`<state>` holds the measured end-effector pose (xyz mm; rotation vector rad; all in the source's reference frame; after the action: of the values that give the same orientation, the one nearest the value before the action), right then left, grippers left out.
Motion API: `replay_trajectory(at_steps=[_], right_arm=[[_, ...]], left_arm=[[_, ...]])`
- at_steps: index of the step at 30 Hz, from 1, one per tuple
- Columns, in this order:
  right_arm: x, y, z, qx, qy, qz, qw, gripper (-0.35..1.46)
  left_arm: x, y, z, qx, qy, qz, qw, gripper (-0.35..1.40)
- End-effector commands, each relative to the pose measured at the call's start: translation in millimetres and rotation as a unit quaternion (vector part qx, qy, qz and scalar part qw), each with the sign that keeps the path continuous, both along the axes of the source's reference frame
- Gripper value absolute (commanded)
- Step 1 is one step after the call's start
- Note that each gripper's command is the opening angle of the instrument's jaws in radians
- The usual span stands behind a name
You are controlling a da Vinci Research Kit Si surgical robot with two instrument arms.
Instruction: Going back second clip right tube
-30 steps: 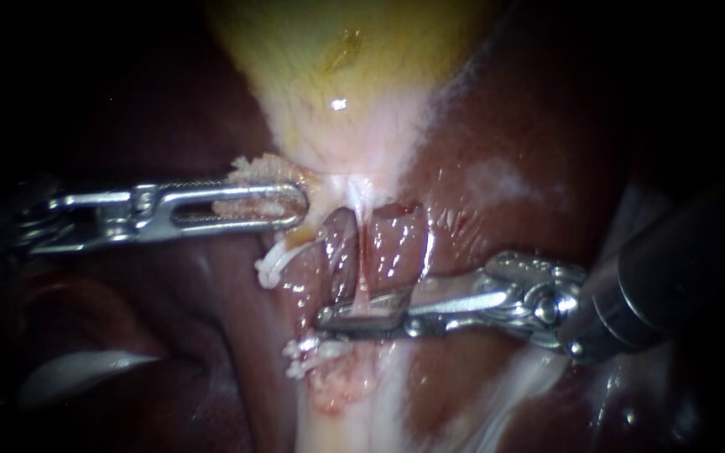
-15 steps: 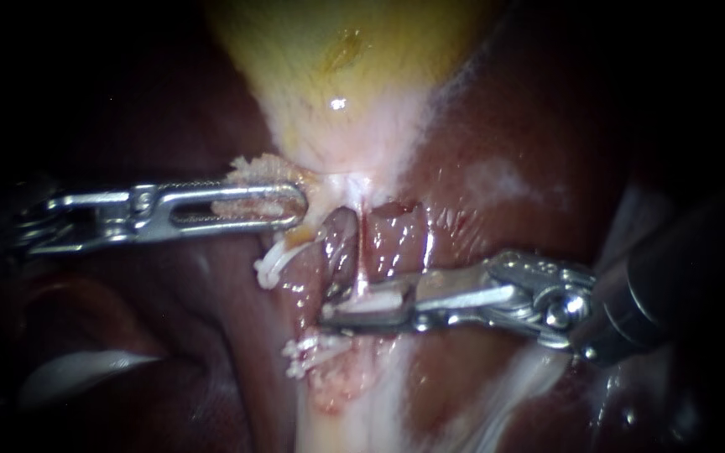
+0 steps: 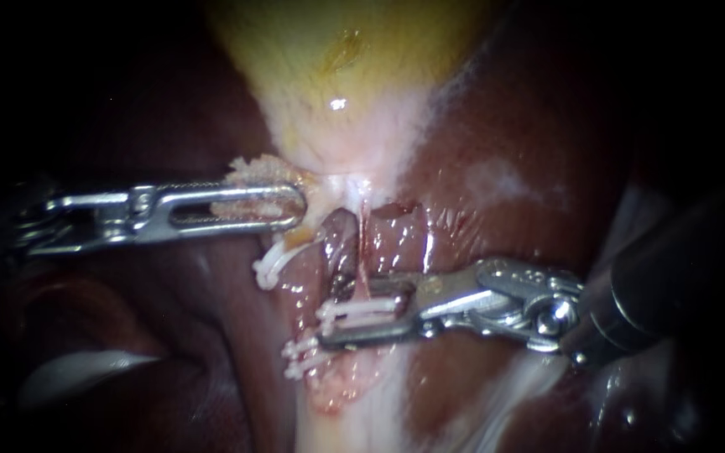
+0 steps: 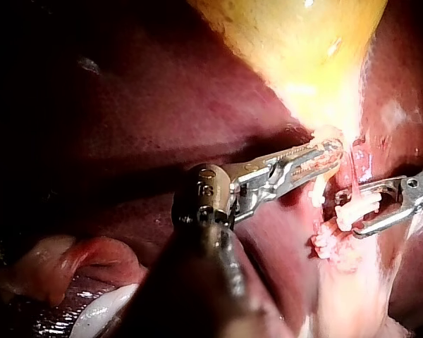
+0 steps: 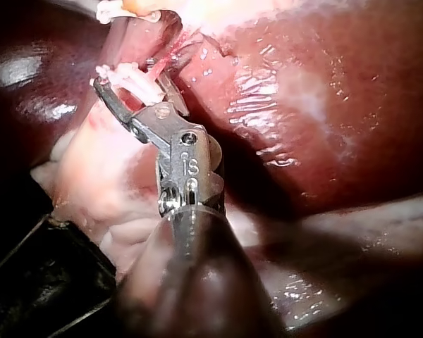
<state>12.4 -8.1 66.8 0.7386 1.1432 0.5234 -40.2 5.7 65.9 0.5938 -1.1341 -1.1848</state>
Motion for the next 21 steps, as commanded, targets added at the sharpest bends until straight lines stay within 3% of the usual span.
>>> replay_trajectory(at_steps=[1,8,14,21], right_arm=[[0.1,-0.2,-0.3,0.002,0.003,-0.004,1.0,0.5],[-0.1,0.1,0.0,-0.018,0.007,-0.006,0.9998,0.5],[-0.5,1.0,1.5,-0.057,-0.01,0.009,0.9983,0.5],[-2.4,1.7,2.8,-0.074,-0.03,0.006,0.9968,0.5]], left_arm=[[0.0,0.0,0.0,0.0,0.0,0.0,1.0,-0.35],[0.0,0.0,0.0,0.0,0.0,0.0,1.0,-0.35],[0.0,0.0,0.0,0.0,0.0,0.0,1.0,-0.35],[0.0,0.0,0.0,0.0,0.0,0.0,1.0,-0.35]])
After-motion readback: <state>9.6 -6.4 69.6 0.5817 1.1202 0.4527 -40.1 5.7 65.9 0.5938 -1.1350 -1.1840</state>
